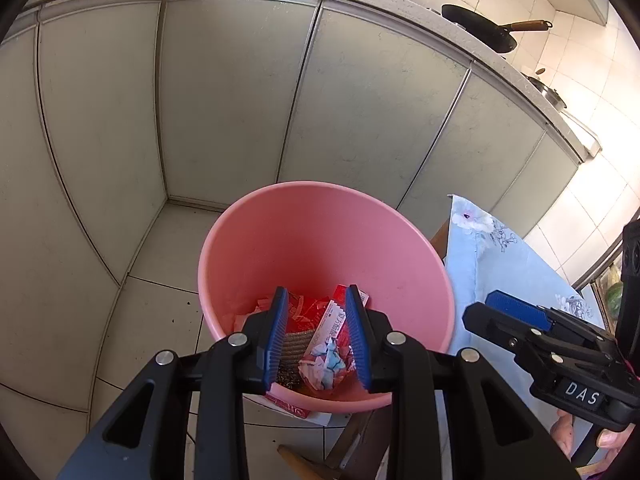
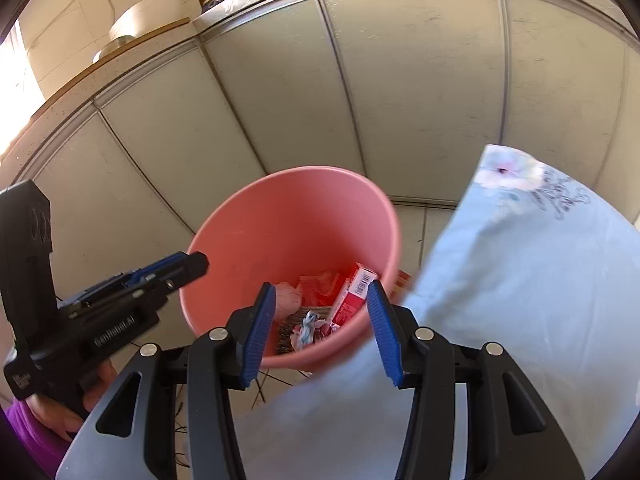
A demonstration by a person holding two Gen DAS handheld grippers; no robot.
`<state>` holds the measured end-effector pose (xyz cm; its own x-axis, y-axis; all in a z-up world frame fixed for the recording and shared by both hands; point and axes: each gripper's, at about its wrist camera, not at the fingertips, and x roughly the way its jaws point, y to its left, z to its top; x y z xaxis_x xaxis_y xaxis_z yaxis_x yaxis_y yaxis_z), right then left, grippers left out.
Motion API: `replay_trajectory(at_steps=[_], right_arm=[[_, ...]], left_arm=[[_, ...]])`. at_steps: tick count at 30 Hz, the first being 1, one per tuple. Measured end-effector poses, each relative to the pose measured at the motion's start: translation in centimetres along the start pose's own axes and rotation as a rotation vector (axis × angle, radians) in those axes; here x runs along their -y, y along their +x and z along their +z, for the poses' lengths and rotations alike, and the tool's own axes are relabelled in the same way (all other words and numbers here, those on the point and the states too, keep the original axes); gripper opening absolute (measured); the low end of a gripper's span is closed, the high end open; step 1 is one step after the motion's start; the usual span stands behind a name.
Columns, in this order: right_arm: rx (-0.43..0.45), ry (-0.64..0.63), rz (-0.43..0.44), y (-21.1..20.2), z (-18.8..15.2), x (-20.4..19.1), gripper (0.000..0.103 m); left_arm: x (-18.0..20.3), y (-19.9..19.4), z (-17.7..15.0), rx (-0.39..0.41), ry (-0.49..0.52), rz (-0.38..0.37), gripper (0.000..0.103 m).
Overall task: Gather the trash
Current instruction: 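Carry both items over the pink bucket and open both grippers to drop them, then move both open grippers back over the table toward the bubble wrap and foam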
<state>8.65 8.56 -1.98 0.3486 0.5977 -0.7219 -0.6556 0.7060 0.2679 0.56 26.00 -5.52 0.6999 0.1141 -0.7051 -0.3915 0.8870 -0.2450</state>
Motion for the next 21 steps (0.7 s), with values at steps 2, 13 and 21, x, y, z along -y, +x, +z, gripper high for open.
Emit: replay_trajectory(at_steps=[2,13,21], right_arm=[[0.008,0.002,-0.020,-0.8,-0.6,0.7,0.048],[0.028,0.023,-0.108,-4.4,-3.8,2.8,0.048],[0.045,0.085,-0.168,-7.2,-6.2,5.2,0.048]], left_arm=[[0.3,-0.1,0.0,0.000,0.004,-0.001,0.028],[2.4,-1.1,-0.3,0.001,0.048,-0.028,0.028],[4.7,-1.3,-0.5,-0.004,0.088,-0.058,0.029]])
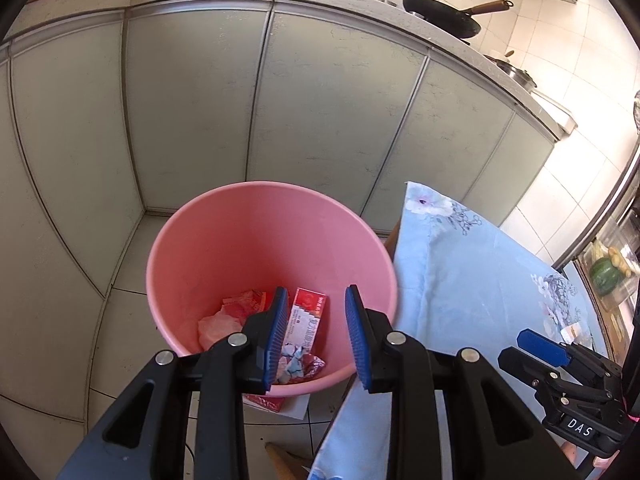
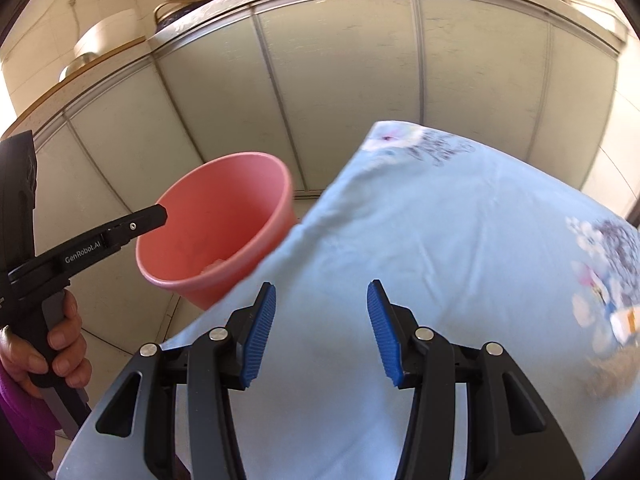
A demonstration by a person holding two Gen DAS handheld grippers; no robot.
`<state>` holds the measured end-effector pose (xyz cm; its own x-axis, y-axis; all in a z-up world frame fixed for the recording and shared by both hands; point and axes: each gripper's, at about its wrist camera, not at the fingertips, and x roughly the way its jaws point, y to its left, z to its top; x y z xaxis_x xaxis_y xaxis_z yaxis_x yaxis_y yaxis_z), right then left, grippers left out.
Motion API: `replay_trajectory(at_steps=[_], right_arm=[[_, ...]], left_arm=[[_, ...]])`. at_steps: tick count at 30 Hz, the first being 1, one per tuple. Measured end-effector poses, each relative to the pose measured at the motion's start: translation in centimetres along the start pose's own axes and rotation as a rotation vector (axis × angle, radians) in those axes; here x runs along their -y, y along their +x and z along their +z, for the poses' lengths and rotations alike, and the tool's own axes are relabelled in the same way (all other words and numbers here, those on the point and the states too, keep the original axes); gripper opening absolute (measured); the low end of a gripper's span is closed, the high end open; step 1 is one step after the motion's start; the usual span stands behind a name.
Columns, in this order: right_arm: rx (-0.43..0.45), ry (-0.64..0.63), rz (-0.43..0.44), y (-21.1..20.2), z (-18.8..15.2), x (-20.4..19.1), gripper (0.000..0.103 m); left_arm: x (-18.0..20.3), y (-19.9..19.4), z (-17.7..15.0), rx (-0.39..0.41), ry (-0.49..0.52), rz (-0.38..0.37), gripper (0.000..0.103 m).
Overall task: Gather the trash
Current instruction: 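Move both open grippers back over the table toward the bubble wrap and foam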
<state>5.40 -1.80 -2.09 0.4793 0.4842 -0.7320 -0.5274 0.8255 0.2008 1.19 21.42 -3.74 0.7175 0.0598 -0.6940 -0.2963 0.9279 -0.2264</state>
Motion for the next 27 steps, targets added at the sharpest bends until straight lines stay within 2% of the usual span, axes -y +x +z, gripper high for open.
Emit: replay_trajectory(at_steps=[21,27], right_arm=[[0.094,0.174,-0.205,-7.1,-5.0,8.7,0.048],[0.097,0.236,-0.249,-8.3,-6.5,11.1,0.048]], left_arm=[[7.4,-1.2,0.4,0.003,0.148,-0.086,0.029],[9.7,-0.6,0.0,-0.020,0.185,-0.116,0.029]])
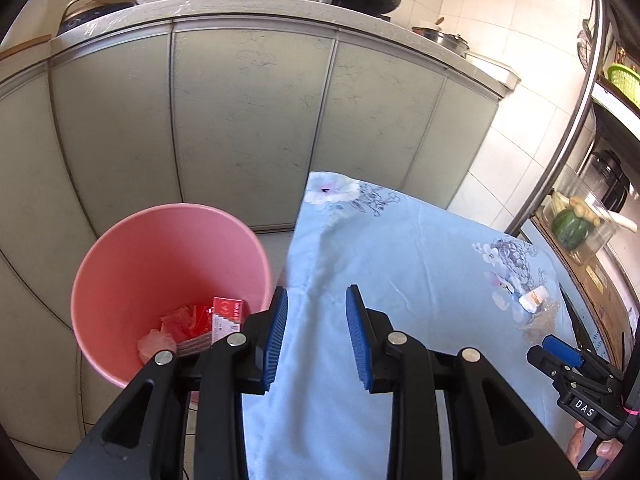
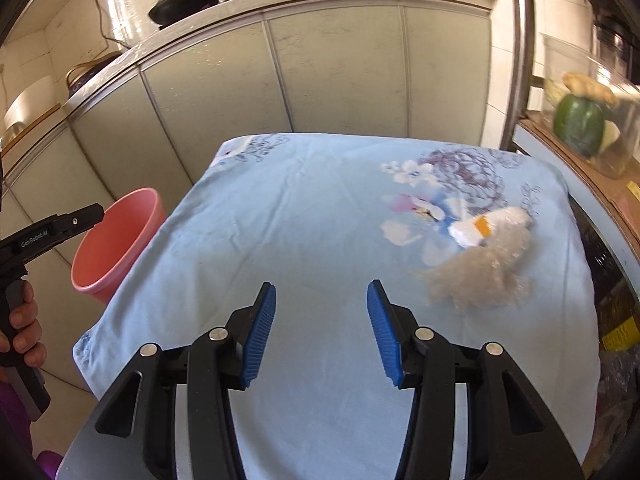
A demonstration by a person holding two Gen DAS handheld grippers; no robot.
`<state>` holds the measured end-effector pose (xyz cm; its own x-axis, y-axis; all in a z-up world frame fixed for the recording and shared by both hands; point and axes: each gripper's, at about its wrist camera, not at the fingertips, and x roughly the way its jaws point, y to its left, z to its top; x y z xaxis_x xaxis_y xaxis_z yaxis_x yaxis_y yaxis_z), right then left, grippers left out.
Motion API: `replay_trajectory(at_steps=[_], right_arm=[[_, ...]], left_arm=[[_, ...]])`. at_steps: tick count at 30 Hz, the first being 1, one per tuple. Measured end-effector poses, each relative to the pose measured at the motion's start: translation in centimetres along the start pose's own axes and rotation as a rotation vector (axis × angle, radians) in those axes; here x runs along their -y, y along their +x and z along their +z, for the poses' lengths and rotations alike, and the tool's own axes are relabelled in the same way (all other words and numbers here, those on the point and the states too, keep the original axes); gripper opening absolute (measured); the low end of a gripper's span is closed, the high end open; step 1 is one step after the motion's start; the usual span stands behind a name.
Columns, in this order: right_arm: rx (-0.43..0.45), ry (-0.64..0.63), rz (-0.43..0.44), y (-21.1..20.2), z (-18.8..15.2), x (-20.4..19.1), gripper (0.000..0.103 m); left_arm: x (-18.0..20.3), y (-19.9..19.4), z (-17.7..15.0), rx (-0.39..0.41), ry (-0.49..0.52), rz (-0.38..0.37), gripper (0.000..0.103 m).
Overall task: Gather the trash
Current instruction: 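Move both open grippers back over the table toward the bubble wrap and foam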
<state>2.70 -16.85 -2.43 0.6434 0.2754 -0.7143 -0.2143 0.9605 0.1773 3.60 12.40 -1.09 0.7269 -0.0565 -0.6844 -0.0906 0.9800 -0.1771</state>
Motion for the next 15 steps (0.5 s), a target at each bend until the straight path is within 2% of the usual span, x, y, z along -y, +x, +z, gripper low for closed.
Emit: replay_trajectory(at_steps=[15], right_arm=[[0.059,0.161,-0.105,-2.4,-0.7,6.9,0.048]], left_arm=[[4.7,2.7,-0.8,-0.072,0.080,-0.073,0.029]])
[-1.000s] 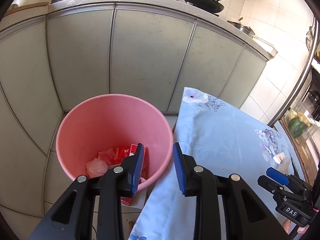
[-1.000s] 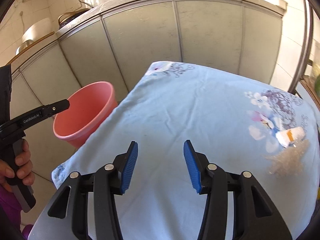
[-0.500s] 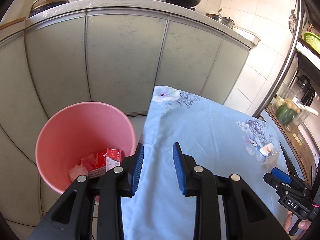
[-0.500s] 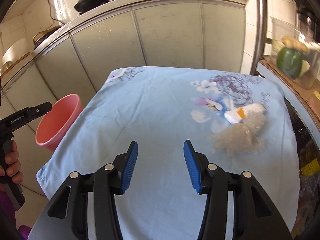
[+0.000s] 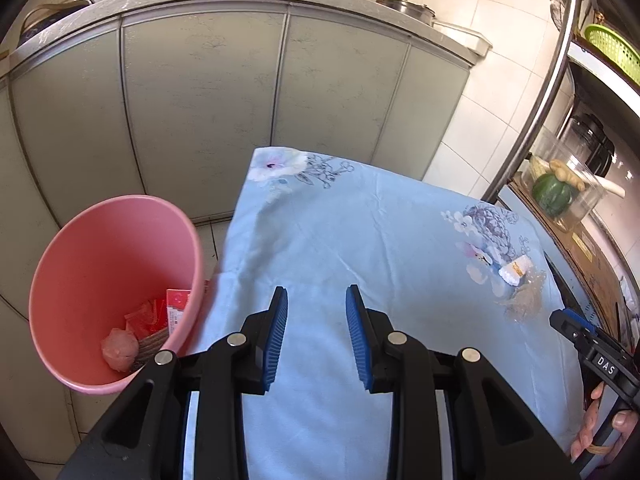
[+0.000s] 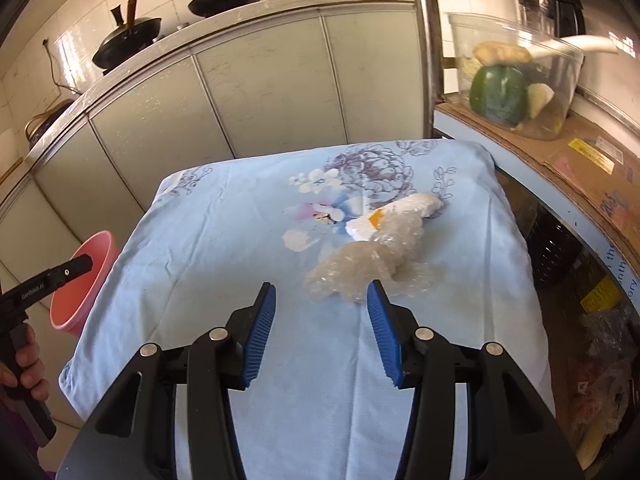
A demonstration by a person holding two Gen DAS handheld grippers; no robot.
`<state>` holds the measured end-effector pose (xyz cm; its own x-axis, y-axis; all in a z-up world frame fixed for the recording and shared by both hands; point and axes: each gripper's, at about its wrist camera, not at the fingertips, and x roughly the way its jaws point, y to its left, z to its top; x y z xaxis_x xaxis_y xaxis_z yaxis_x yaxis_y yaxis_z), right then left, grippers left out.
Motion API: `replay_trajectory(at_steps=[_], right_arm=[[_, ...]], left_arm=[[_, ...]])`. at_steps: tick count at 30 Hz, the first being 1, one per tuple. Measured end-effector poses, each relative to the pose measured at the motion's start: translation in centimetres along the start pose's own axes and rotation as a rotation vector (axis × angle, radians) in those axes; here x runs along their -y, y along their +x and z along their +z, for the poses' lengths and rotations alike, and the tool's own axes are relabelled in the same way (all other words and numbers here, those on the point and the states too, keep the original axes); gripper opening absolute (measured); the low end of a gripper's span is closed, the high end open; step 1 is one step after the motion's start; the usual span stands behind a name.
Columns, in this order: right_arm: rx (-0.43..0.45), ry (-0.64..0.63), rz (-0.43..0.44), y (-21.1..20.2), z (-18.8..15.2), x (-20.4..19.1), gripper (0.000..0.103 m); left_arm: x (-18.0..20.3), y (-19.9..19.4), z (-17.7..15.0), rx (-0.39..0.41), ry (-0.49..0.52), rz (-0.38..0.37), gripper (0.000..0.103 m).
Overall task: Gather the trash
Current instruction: 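Move both open grippers back over the table toward the bubble wrap and foam, then grasp the white foam block with the left gripper while the right gripper lowers onto the bubble wrap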
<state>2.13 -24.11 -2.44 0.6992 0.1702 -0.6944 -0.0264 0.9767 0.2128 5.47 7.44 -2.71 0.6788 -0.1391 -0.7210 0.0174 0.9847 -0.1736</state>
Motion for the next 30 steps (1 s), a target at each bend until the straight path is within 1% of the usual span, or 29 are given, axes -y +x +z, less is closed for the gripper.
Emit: replay_trajectory(at_steps=[8,19,23,30], right_arm=[[-0.012,0.031,-0.005,0.4,-0.1,1.0,0.048],[-0.027,0.147,0.003,0.9,0.5,4.1,0.048],[-0.041,0.180,0.024,2.1,1.2,4.0,0.048],[-0.055,0.286,-0.002,5.1,2.5,4.2,0.048]], left_arm=[[2.0,1.0,0.3,-0.012,0.038,-0.027,0.029],[5.6,2.7,0.9,-0.024,0.104,-0.089,0.029],[7.2,3.4,1.2,-0.030,0.133,-0.116,0.029],[9.9,4.5,2.1,-0.030,0.184,-0.151,0.029]])
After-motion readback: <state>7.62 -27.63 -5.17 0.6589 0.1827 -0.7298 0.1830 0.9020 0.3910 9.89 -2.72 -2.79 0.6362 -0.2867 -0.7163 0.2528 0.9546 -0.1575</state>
